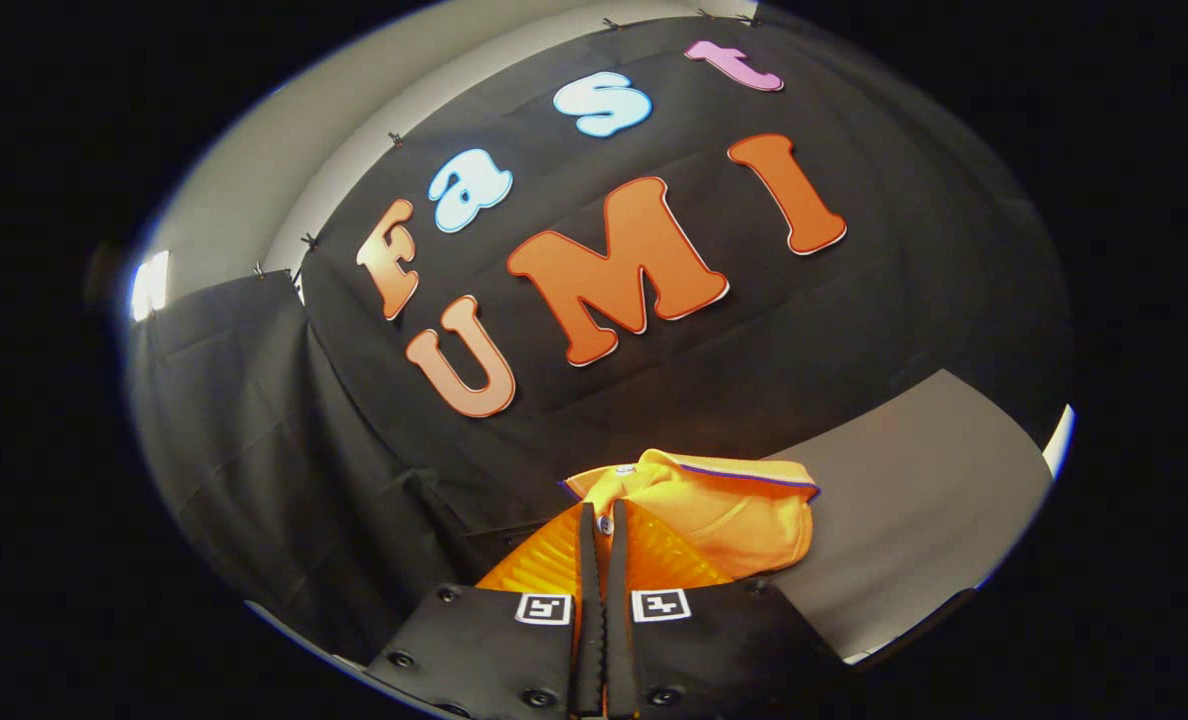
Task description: Put the clothes into the washing machine and then close the washing machine lid.
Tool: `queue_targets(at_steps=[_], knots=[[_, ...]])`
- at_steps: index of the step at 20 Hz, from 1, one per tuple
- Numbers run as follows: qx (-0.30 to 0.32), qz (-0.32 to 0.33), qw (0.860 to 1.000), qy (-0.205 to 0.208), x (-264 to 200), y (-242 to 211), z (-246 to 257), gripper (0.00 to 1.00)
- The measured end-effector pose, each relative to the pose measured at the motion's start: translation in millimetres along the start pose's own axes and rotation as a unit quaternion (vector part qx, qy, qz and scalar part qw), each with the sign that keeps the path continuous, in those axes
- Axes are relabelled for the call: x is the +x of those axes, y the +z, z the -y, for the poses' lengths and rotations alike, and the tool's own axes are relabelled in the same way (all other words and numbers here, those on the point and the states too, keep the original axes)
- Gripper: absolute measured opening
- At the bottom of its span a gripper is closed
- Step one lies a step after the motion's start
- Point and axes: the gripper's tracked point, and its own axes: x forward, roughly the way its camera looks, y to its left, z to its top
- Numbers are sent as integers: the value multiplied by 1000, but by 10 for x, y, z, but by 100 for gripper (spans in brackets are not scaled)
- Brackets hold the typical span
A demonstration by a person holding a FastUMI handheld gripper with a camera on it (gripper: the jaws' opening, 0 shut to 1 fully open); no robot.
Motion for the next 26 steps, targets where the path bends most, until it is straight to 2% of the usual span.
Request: queue_targets(at_steps=[6, 12, 18, 22, 26], knots=[[8, -3, 999, 34, 125, -430, -1072, 8], [4, -69, 997, 46, 806, -1271, -1502, 9], [3, -148, 989, 15, 1698, -2375, -1275, 9], [16, -168, 986, -10, 2211, -2836, -977, 9], [23, -178, 983, -43, 2447, -3259, -588, 9]])
